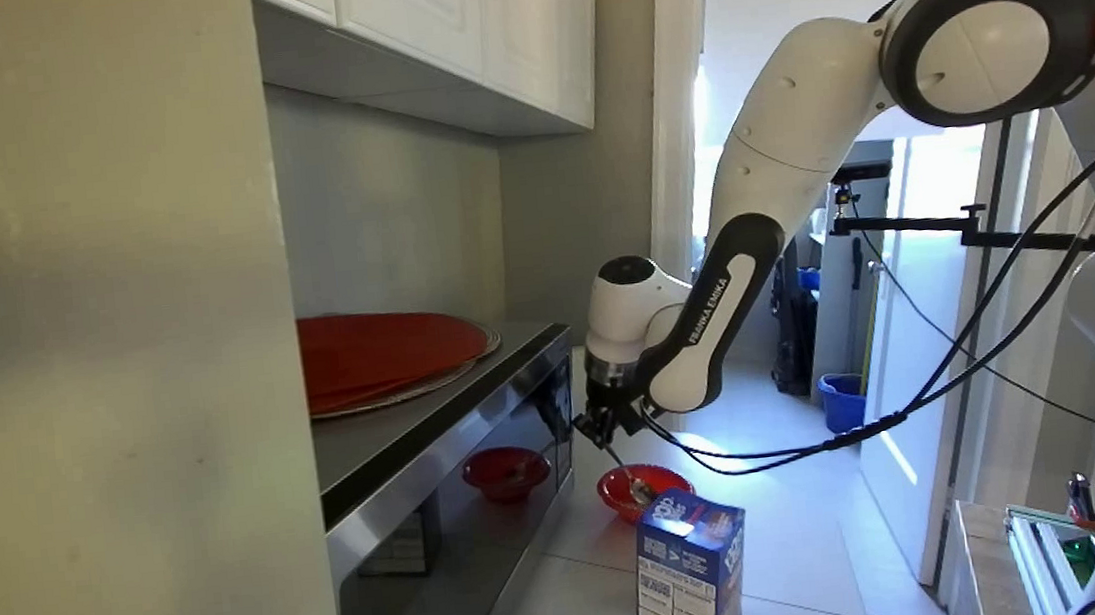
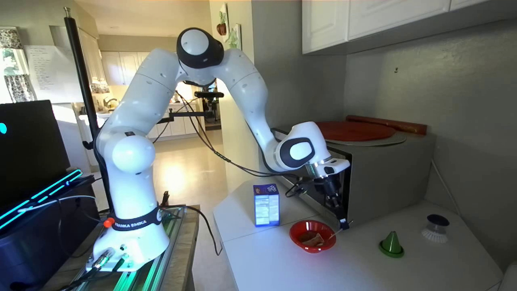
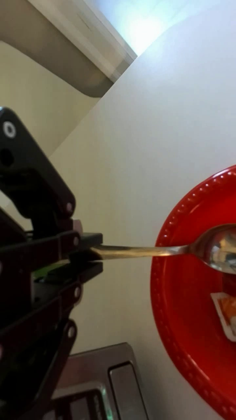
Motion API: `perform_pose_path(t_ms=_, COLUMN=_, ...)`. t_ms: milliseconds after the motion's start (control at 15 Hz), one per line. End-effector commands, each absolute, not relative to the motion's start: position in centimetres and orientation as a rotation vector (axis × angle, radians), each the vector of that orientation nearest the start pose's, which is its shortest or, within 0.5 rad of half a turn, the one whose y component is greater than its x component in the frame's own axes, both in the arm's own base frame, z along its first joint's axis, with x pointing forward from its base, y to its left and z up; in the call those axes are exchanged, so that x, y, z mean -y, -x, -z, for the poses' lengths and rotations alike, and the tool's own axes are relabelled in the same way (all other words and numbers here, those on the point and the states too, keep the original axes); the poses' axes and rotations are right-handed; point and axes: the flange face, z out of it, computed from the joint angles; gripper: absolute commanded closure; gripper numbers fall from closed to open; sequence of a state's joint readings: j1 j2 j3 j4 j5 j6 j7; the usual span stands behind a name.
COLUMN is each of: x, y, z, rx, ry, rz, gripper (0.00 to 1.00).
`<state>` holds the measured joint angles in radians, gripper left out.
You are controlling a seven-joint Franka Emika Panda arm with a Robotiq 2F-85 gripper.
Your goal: Use the silver spoon to stir the contents in the red bowl.
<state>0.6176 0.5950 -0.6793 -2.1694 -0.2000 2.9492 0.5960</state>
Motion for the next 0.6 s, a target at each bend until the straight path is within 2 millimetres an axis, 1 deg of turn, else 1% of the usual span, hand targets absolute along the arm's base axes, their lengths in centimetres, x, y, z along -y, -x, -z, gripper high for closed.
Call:
perform_pose_path(t_ms=0, x=2.3, y=-60.1, z=-21.0, rx=-0.556, ry=3.333, rz=0.669, gripper=0.96)
perform_pose_path(t_ms=200, x=3.5, y=-59.9, z=-21.4, rx=-0.588, ry=3.340, rz=0.673, gripper=0.96)
perform_pose_path(t_ms=533, x=5.3, y=-58.5, z=-21.7, rx=-0.617, ry=3.375, rz=0.651, gripper=0.96)
